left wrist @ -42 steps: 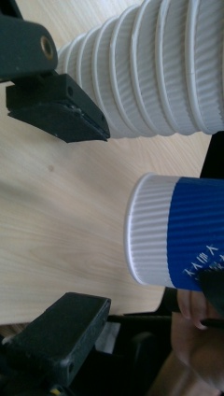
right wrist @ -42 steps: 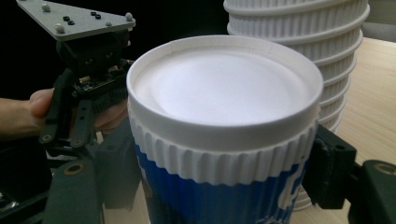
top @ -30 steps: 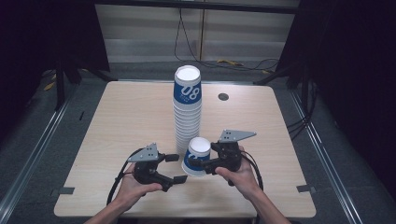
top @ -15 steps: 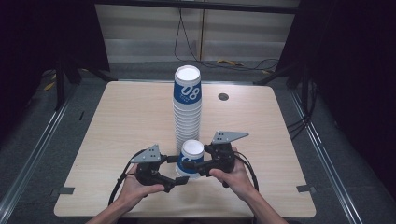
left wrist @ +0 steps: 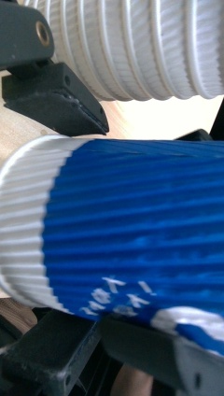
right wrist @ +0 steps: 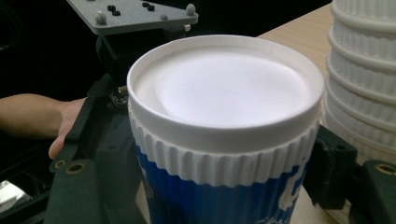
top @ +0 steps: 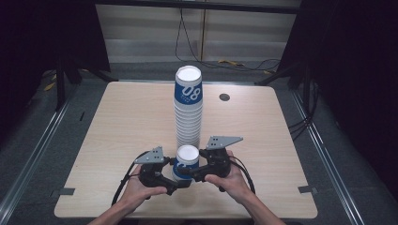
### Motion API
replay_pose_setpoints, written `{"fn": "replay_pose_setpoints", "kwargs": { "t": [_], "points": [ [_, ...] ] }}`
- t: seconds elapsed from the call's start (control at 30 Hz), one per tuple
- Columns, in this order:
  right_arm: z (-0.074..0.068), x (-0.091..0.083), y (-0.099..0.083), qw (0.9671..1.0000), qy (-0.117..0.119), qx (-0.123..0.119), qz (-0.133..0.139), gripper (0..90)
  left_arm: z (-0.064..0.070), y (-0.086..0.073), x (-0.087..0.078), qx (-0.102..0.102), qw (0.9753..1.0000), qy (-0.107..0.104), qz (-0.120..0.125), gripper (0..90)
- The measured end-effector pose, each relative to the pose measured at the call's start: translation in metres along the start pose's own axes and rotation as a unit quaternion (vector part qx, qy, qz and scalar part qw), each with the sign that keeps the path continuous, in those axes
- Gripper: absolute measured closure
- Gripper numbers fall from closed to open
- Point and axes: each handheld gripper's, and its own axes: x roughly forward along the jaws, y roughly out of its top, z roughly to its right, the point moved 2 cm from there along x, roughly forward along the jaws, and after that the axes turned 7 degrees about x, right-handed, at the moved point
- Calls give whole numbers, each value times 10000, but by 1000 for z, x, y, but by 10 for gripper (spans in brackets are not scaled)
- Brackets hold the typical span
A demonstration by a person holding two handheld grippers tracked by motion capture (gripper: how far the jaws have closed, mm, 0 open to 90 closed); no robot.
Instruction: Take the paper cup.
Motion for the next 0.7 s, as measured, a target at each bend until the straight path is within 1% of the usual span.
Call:
{"fn": "replay_pose_setpoints", "kwargs": {
  "t": [0.03, 0.07, 0.1, 0.17, 0.27, 0.37, 0.43, 0.5, 0.53, 0.57, 0.6, 0.63, 0.7],
  "points": [
    [-1, 1, 0, 10000, 4, -9, 18, 265, 0, 1, -1, 37, 10000, 31, 7, 129],
    [-1, 2, 0, 10000, 27, -22, 19, 265, 1, 1, -2, 53, 10000, -14, 20, 141],
    [-2, 3, -1, 10000, 56, -60, 34, 265, 1, 1, -1, 34, 10000, -12, 32, 141],
    [-3, 3, -1, 10000, 68, -59, 37, 265, 1, 0, -1, 22, 10000, -29, 31, 140],
    [-4, 5, -3, 9999, 95, -73, 25, 265, 2, -1, 0, 63, 10000, -56, 9, 137],
    [-4, 5, -4, 9999, 84, -63, 21, 263, 3, -1, 1, 57, 9999, -100, 11, 165],
    [-4, 5, -4, 10000, 72, -41, 54, 261, 3, 1, -1, 155, 9999, -71, -14, 189],
    [-4, 3, -4, 9999, 72, -62, 61, 257, 4, 2, -1, 149, 9999, -75, 22, 200],
    [-4, 3, -3, 9999, 77, -32, 62, 254, 4, 2, -1, 158, 9998, -97, 7, 204],
    [-4, 3, -3, 10000, 62, -18, 17, 252, 3, 2, -2, 229, 9997, -88, -18, 210],
    [-4, 3, -3, 10000, 51, -31, 9, 250, 3, 2, -2, 244, 9997, -95, -20, 214],
    [-4, 3, -2, 10000, 49, -15, 14, 244, 3, 2, -2, 218, 9997, -107, -32, 216],
    [-5, 3, -2, 10000, 36, 4, -9, 193, 2, 1, -4, 222, 9996, -124, -87, 216]
  ]
}}
